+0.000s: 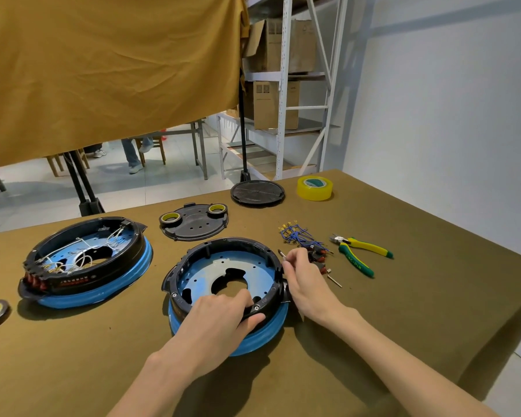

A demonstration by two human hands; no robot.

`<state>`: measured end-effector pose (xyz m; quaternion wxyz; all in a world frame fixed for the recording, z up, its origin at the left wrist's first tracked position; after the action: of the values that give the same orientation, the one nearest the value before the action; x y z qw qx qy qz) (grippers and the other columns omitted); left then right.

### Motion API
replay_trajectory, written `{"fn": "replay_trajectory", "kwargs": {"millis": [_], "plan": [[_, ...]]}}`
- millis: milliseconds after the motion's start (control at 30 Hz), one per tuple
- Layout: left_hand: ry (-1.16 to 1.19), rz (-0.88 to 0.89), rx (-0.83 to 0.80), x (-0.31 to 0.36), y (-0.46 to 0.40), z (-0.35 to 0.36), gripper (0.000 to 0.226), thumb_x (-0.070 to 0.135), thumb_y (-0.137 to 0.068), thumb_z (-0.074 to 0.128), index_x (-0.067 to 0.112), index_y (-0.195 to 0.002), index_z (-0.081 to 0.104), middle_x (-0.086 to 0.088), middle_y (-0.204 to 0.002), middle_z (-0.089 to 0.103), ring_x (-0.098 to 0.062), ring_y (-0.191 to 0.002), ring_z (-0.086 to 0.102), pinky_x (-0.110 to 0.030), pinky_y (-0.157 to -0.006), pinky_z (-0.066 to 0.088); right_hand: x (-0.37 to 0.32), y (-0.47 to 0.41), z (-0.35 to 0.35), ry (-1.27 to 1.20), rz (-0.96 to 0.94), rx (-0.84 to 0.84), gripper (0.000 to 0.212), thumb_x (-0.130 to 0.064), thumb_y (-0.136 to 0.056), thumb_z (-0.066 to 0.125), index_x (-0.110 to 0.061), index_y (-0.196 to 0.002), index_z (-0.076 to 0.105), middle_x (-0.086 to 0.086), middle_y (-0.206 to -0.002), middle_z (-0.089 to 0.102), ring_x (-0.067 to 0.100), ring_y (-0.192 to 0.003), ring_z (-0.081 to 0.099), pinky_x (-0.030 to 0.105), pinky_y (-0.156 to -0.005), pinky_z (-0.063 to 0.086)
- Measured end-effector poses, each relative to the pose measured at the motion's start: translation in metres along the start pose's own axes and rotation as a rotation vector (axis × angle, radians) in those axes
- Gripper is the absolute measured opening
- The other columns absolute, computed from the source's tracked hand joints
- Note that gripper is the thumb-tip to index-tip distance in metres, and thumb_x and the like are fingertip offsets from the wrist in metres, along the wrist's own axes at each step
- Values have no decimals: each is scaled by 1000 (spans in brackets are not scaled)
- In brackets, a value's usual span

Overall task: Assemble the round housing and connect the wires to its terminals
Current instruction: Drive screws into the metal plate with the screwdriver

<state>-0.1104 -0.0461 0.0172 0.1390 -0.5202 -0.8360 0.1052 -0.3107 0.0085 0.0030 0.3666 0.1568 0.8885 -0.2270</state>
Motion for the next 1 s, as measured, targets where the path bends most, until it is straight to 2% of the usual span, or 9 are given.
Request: {"fn": "replay_trajectory", "kwargs": {"millis": [67,167,267,333,467,567,733,867,1000], "plan": [[41,-9,-32,-4,3,-2,30,68,-99,36,39,-95,41,15,-62,47,-7,-56,49,-17,-52,31,4,-1,-3,-52,43,6,6,-29,-110,40,-27,-107,44,-2,-87,67,7,-77,65,34,-69,54],[162,-26,-48,-12,8,-9,35,72,-93,43,39,-89,55,18,-65,59,-4,-63,58,-14,-58,40,6,-1,-9,-158,72,32,6,-22,-109,42,-22,-109,48,0,-99,69,11,-94,68,35,-86,57],[415,-101,-8,-18,6,-16,34,69,-89,53,39,-91,69,24,-82,71,6,-82,67,-18,-74,54,1,2,-13,-216,47,77,8,-19,-109,45,-23,-105,51,0,-88,69,10,-78,65,31,-75,56],[596,-166,75,-16,-1,-19,22,57,-95,59,39,-99,70,24,-90,72,1,-89,70,-22,-77,57,-5,4,-15,-258,20,49,7,-18,-108,47,-21,-106,54,4,-84,68,13,-71,62,32,-69,55],[814,-225,274,-7,-28,-24,20,33,-99,66,30,-116,74,19,-90,73,-7,-76,72,-21,-70,57,-20,10,-15,-380,-22,-35,8,-18,-108,49,-19,-106,57,5,-81,67,13,-62,58,27,-59,51],[925,-236,278,2,-49,-22,22,28,-96,71,24,-116,78,18,-85,76,-3,-69,72,-14,-59,52,-27,15,-16,-401,-66,-74,9,-20,-107,52,-24,-106,60,2,-82,68,10,-64,59,22,-58,49],[955,-170,268,6,-64,-15,11,21,-93,75,30,-95,81,13,-84,77,-10,-81,74,-19,-71,57,-28,19,-22,-389,-111,-82,11,-20,-106,54,-26,-107,62,-1,-85,71,7,-67,63,19,-60,49],[856,-173,230,4,-68,-6,12,24,-95,73,35,-93,78,18,-85,75,-6,-84,72,-20,-73,58,-23,19,-26,-360,-113,-78,8,-19,-103,60,-26,-104,63,0,-83,73,10,-66,67,21,-60,52],[805,-232,235,-1,-70,1,8,26,-96,70,30,-96,77,20,-85,74,-3,-85,70,-19,-76,56,-3,13,-39,-286,-24,19,7,-17,-100,66,-17,-107,64,-5,-85,78,12,-78,75,27,-71,60]]}}
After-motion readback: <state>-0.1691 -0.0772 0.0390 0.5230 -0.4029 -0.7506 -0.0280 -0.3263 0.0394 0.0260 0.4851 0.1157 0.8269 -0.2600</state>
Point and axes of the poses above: each hand's wrist, its own y-axis away from the middle knuckle, its own z-axis out of the palm, x = y × z, the point moved 4 cm from there along -y, towards the middle knuckle
